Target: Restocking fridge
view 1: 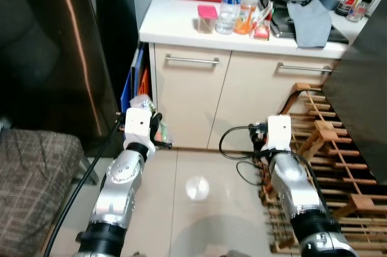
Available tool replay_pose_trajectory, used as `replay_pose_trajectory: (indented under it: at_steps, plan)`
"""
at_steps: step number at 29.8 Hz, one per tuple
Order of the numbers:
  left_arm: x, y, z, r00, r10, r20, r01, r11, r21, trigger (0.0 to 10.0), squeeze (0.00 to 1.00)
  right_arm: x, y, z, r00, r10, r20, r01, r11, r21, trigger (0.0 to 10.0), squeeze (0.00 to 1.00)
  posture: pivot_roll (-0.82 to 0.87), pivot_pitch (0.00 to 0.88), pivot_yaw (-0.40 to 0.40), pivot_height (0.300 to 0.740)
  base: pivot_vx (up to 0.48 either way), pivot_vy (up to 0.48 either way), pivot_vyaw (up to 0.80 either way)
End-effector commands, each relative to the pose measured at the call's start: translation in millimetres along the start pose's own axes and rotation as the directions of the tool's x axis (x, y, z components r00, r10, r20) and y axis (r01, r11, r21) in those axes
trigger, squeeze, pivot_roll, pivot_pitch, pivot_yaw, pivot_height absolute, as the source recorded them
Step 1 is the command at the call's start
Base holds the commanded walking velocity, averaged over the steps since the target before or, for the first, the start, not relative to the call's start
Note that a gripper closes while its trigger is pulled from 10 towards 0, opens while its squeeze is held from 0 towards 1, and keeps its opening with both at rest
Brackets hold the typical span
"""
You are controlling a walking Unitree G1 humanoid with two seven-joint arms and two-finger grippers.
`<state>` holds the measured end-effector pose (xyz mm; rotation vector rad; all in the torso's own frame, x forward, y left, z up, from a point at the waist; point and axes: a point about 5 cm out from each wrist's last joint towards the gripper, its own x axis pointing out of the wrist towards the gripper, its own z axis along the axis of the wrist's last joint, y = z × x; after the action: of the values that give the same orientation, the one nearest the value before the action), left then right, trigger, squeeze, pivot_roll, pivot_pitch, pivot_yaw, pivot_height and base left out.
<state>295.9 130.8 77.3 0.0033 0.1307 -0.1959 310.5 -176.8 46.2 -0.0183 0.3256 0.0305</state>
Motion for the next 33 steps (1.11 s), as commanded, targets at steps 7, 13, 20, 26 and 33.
replay_pose_trajectory:
  at_steps: [7, 13, 20, 26, 33]
  plan:
    - [14.8, -2.2, 20.2, 0.994, -0.023, 0.108, 0.021, 1.0, 0.017, 10.0, 0.0, -8.7, 2.8, -15.5, 0.995, 0.085, -0.055, -0.087, 0.996, -0.035, 10.0, 0.0, -0.06, 0.0, -0.071, 0.74, 0.0, -0.458, 0.0]
    - [20.6, -16.0, 22.2, 0.989, -0.095, 0.117, 0.093, 0.995, 0.025, 10.0, 0.0, -12.4, 11.0, -11.2, 0.992, 0.124, -0.007, -0.124, 0.986, -0.114, 10.0, 0.0, -0.1, 0.0, -0.035, 0.74, 0.0, -0.458, 0.0]
    - [31.7, -31.7, 32.6, 0.978, -0.152, 0.139, 0.152, 0.988, 0.017, 10.0, 0.0, -12.9, 5.2, -3.1, 0.997, 0.054, 0.059, -0.053, 0.998, -0.019, 10.0, 0.0, -0.16, 0.0, 0.036, 0.74, 0.0, -0.458, 0.0]
    - [41.4, -30.1, 45.4, 0.966, -0.202, 0.159, 0.198, 0.979, 0.044, 10.0, 0.0, -16.3, -1.1, 19.4, 0.967, -0.09, 0.237, 0.064, 0.991, 0.114, 10.0, 0.0, -0.19, 0.0, 0.094, 0.74, 0.0, -0.458, 0.0]
    - [36.4, -23.5, 83.2, 0.927, -0.19, 0.323, 0.17, 0.981, 0.09, 10.0, 0.0, -19.8, -1.3, 21.8, 0.946, -0.151, 0.286, 0.117, 0.984, 0.133, 10.0, 0.0, -0.17, 0.0, 0.114, 0.74, 0.0, -0.445, 0.0]
